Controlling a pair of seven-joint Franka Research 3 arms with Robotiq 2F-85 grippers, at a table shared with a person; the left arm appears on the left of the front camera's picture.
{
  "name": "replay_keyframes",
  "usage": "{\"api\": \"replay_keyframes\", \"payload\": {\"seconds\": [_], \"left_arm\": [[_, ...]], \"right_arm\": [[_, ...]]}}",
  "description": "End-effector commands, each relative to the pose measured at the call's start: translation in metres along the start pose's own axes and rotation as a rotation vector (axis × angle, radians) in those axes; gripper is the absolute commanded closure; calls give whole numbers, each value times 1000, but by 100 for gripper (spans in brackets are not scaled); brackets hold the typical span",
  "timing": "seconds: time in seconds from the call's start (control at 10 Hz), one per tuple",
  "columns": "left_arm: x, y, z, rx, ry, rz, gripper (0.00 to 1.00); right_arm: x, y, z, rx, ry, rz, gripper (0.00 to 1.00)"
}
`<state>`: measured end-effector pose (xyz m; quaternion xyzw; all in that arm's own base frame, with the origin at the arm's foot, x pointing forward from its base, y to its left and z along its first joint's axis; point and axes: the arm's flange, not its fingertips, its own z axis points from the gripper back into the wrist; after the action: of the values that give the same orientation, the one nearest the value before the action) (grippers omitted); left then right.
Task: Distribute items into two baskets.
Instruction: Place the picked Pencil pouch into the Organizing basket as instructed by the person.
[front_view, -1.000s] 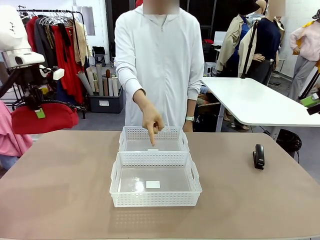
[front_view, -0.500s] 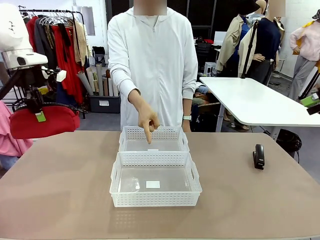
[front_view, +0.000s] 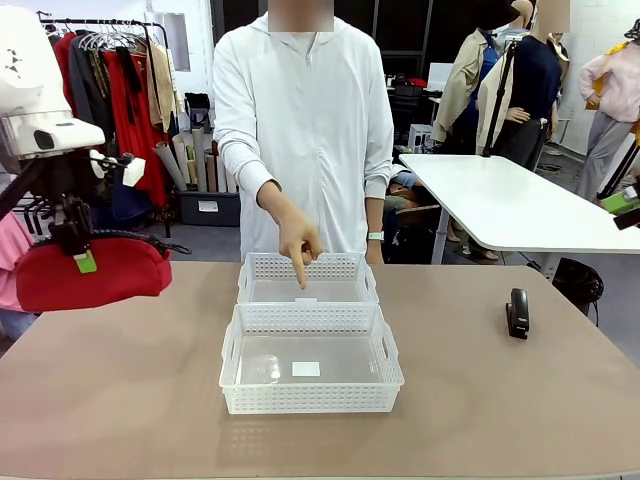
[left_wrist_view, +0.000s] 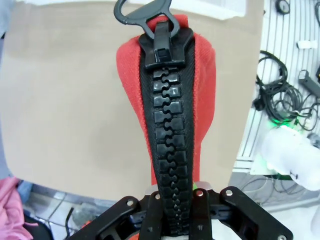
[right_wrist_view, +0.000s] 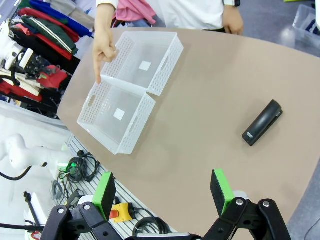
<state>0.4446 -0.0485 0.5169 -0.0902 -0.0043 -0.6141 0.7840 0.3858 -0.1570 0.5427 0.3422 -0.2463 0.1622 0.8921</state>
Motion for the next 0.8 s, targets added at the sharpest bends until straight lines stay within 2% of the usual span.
{"api": "replay_keyframes", "payload": {"seconds": [0.0, 0.5, 0.7], "left_arm": [[8, -19, -7, 26, -34, -31, 100], [62, -63, -10, 25, -77, 54, 100], [87, -70, -14, 40, -92, 106, 100]], "right_arm": [[1, 1, 0, 1, -10, 9, 0], [1, 1, 0, 1, -10, 9, 0], [1, 1, 0, 1, -10, 9, 0]]}}
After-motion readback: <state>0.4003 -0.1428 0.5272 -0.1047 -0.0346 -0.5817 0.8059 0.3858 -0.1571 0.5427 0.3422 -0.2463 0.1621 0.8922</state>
